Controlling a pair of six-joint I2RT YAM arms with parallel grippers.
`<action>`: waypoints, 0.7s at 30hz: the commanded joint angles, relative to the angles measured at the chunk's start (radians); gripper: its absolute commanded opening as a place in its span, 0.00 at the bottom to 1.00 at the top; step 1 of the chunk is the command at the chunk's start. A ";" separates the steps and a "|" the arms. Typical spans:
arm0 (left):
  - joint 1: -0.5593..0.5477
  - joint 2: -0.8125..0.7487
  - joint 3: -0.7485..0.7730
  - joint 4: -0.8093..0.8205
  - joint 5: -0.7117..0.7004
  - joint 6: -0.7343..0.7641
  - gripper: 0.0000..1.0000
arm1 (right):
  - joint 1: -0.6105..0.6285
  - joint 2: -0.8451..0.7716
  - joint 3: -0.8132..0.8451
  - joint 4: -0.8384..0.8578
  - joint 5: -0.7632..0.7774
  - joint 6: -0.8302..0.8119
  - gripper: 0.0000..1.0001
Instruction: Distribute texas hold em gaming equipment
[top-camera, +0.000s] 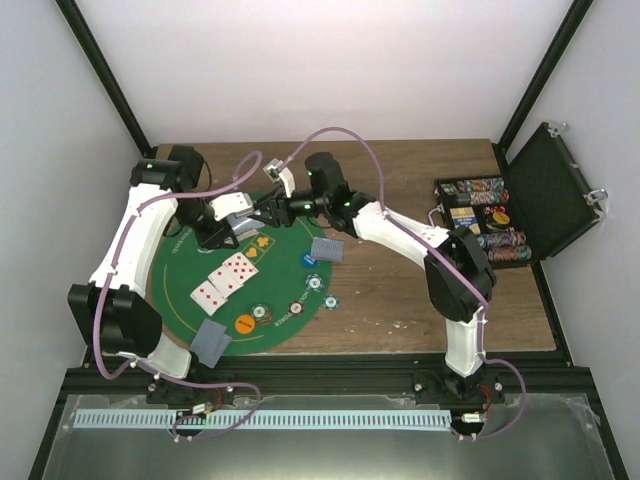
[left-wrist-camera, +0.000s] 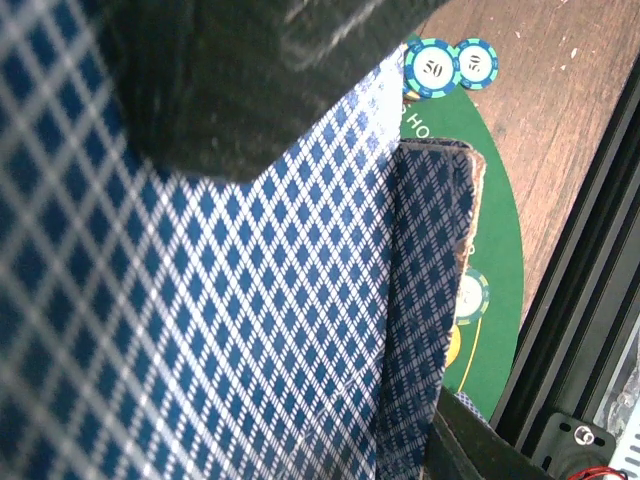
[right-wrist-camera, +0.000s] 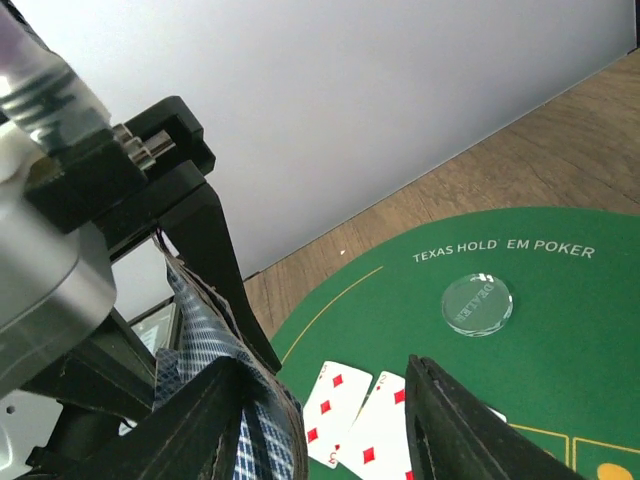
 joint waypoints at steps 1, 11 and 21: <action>0.013 -0.006 -0.006 -0.011 0.024 0.011 0.37 | -0.012 -0.022 0.020 -0.047 0.013 -0.023 0.44; 0.041 0.000 -0.019 -0.001 0.024 0.016 0.37 | -0.011 -0.021 0.049 -0.083 0.017 -0.048 0.22; 0.075 0.035 -0.026 0.021 0.027 0.009 0.37 | -0.012 -0.024 0.075 -0.129 0.016 -0.081 0.01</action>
